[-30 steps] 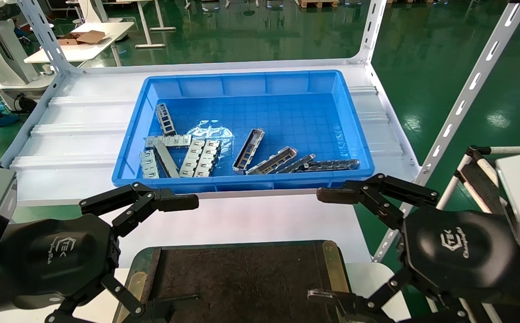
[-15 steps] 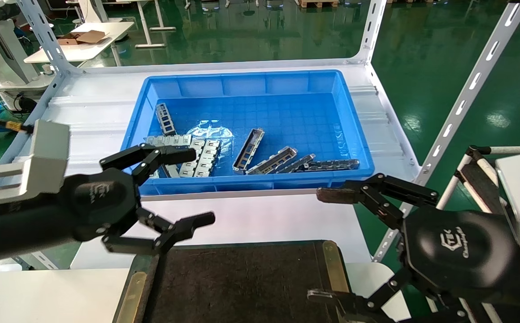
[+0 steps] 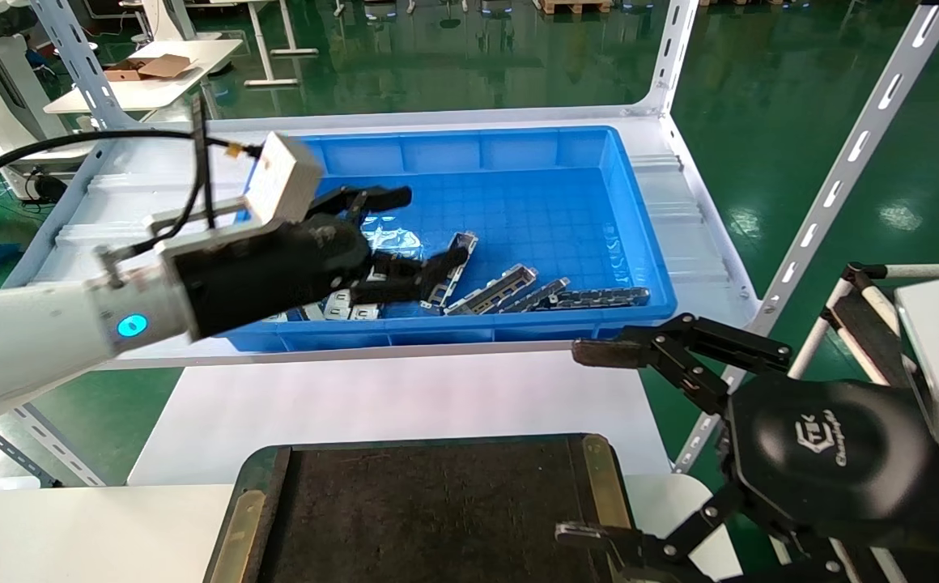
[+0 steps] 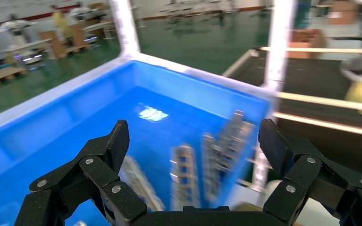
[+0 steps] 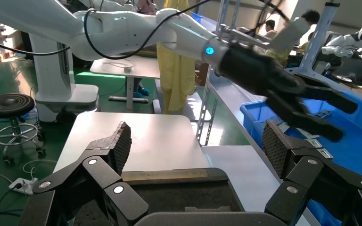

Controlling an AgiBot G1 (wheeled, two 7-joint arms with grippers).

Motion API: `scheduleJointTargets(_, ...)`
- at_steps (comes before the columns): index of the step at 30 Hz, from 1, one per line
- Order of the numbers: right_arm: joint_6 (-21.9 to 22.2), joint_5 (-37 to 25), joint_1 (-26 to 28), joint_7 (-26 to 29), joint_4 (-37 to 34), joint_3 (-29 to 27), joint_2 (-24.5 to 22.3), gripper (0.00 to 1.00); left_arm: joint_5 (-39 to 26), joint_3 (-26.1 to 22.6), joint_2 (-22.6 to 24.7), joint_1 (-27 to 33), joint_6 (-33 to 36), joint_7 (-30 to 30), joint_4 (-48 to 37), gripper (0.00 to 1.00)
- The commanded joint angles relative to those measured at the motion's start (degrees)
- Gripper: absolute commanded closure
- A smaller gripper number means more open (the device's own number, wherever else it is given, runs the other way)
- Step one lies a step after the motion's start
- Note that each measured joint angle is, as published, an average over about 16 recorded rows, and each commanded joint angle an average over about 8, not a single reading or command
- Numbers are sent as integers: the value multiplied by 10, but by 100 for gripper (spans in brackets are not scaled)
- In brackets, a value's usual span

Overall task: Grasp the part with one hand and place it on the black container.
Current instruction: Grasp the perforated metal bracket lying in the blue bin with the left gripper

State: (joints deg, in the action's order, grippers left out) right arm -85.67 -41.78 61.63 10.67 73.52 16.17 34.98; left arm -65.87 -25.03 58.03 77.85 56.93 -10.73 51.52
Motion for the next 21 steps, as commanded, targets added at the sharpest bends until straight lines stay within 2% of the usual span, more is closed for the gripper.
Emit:
scheduleJointTargets(1,0,0,0,0,0,0,0,0,-20,-8,27,17,-32,-1,-28,0)
scheduleJointTargets(13,0,0,0,0,0,1,0,0,-82,-35,157,99,-155,30,-242,0)
scheduleJointTargets(21,0,1,0,0,0,1,0,0,-78,-45,196,118,-184,59,-331,0)
